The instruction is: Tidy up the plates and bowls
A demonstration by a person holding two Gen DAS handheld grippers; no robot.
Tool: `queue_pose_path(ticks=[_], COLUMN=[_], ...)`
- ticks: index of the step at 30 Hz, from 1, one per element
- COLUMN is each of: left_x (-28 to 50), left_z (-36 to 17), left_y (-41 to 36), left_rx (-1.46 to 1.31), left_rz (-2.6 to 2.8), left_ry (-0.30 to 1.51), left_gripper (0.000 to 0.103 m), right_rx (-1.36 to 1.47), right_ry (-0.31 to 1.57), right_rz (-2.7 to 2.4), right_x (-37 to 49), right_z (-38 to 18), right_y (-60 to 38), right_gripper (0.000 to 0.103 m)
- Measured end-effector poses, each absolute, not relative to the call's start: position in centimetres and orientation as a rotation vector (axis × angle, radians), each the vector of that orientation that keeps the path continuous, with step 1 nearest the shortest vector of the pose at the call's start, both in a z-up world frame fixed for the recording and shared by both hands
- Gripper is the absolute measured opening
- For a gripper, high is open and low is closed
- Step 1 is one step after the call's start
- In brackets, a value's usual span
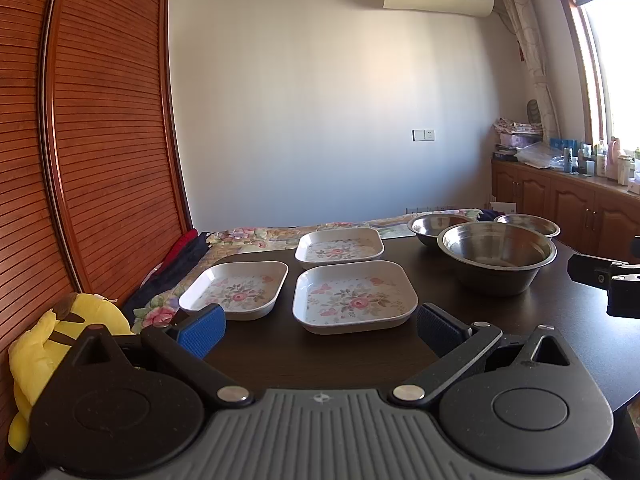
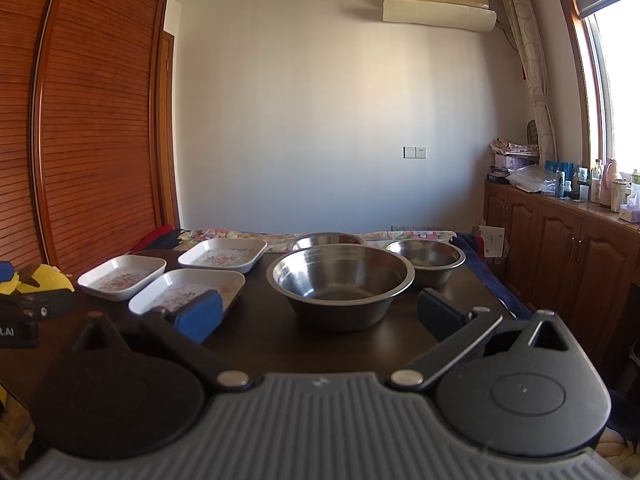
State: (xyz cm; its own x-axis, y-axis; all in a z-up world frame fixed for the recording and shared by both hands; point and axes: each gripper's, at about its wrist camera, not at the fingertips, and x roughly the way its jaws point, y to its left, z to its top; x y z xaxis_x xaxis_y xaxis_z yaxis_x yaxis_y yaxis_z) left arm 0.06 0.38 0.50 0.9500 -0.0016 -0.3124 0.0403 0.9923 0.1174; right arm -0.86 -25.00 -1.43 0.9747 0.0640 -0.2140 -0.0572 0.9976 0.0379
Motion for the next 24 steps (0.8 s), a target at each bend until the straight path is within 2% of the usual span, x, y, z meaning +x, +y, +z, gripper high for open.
queue_pose_path(ticks=[24], left_x=[-0.14], left_z=[0.46], left_y=[-0.08], left_rx=[0.133], left_rz=[-0.023], left_ry=[0.313], left_gripper=[0.103], right_rx=[0.027], right_ry=[0.217], right_rz=[0.059], right_x=[-0.80], right_z=[-1.56], right_y=[-24.90], right_gripper=[0.103])
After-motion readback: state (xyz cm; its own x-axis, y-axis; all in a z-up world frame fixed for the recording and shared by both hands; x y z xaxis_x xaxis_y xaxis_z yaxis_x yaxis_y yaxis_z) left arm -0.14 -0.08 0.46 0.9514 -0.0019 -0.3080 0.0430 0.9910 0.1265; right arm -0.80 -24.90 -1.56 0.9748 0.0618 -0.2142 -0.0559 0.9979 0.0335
